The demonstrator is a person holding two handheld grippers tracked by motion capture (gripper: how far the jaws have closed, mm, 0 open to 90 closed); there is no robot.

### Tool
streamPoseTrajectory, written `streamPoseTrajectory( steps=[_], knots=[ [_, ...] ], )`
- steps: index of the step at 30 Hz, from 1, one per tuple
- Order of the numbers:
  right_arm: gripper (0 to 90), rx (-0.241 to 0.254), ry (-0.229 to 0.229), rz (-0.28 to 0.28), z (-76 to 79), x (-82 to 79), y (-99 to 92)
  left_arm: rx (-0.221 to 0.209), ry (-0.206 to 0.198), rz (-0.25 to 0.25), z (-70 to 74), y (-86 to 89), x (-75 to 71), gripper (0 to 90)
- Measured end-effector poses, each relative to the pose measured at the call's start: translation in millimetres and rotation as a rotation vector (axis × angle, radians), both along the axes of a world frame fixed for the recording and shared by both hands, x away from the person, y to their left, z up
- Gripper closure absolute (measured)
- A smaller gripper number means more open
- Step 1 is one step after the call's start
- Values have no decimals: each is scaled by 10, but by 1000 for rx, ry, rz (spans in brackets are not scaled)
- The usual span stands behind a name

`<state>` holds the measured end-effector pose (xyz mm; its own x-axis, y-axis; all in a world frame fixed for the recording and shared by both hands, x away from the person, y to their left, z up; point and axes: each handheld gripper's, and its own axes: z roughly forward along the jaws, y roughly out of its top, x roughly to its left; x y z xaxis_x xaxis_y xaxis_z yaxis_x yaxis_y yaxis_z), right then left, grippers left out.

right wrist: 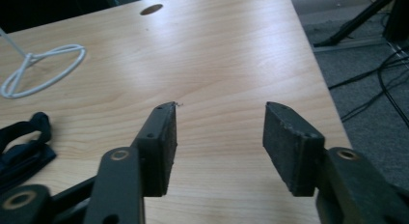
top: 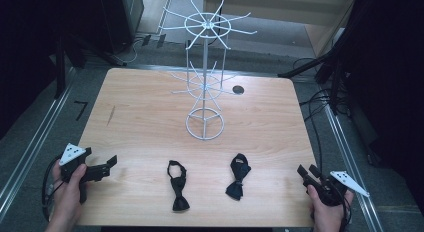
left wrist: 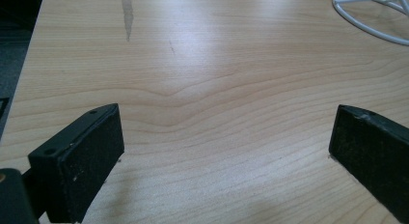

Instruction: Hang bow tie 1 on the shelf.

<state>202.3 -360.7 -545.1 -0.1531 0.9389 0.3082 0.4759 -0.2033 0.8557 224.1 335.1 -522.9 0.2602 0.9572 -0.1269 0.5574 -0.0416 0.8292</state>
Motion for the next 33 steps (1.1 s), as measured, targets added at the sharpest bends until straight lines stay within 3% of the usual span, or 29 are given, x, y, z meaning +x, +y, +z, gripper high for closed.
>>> streamPoseTrajectory(
  steps=[3,9,19,33],
  knots=[
    [496,11,-10,8,42,-2,69,0,2,-3,0,-9,8,0],
    [505,-13,-9,48,91,18,238,-2,-1,-4,-1,-6,-4,0],
    [540,12,-4,70,137,6,392,0,3,-8,-1,-10,6,0],
    [561,-22,18,146,159,11,670,-1,1,-7,0,-9,4,0]
  ],
)
